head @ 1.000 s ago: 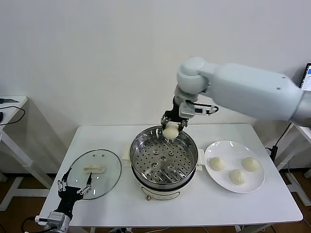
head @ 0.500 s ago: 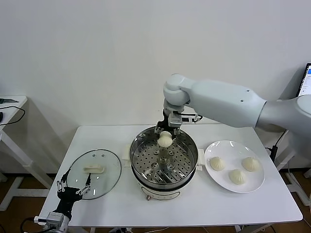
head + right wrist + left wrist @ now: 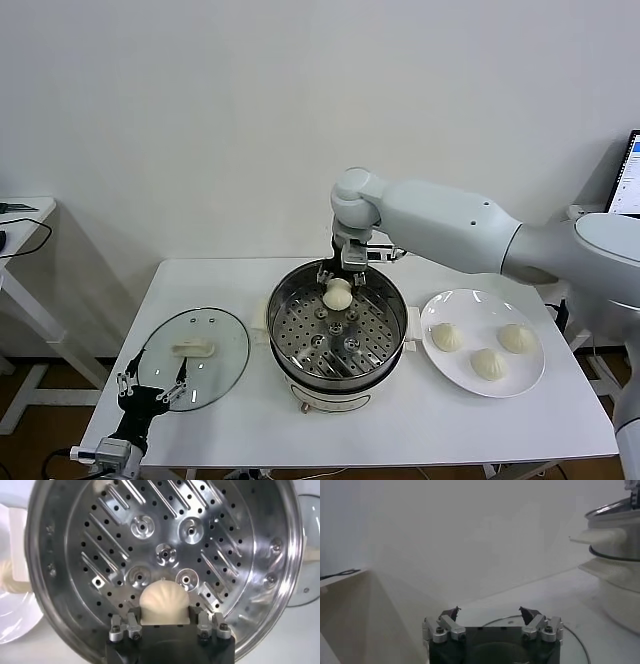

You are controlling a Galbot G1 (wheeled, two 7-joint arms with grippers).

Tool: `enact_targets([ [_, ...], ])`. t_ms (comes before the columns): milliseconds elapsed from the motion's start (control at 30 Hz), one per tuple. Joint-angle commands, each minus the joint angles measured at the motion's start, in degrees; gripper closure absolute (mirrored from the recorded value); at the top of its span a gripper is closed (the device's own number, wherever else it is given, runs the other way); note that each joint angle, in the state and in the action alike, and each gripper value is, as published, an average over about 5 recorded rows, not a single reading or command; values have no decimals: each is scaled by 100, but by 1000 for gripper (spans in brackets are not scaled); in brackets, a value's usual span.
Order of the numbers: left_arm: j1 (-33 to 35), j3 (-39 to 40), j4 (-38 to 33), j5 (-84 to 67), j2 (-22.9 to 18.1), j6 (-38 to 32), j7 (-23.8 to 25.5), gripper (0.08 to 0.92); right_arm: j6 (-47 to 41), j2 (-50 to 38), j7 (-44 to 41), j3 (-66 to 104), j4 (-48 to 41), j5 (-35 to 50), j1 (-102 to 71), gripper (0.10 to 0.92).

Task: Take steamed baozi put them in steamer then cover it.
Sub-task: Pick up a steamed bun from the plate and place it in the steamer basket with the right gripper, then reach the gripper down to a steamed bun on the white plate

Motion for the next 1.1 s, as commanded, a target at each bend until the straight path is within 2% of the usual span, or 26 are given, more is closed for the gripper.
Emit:
enact_targets([
  [33,20,-10,1,-1,1,-13,9,177,6,56,10,71,-124,-147,-128,305],
  [200,39,-2,-18,0,-2,-13,8,177,-95,-68,21,86,26,27,-102,211],
  [367,92,1,-67,1,-4,-12,2,177,-288,-557,-91,127,418,570,297,203],
  [533,172,44,-168,9,-15,-14,-19,177,-706,-1510,-427,-60,1099,1467,1152,203],
  [667,226,87,-263,34,-18,-8,-43,177,-1447,-2459,-668,-397,1640,2372,1738,203],
  [767,256,123,-310,64,-16,-7,-54,177,-2284,-3135,-761,-584,1878,2723,1840,203],
  [933,266,176,-339,101,-16,-17,-60,177,-3446,-3887,-788,-751,1920,2720,1555,203],
  [1100,256,245,-319,172,-33,-69,-60,177,-4359,-4224,-677,-708,1905,2365,983,203],
])
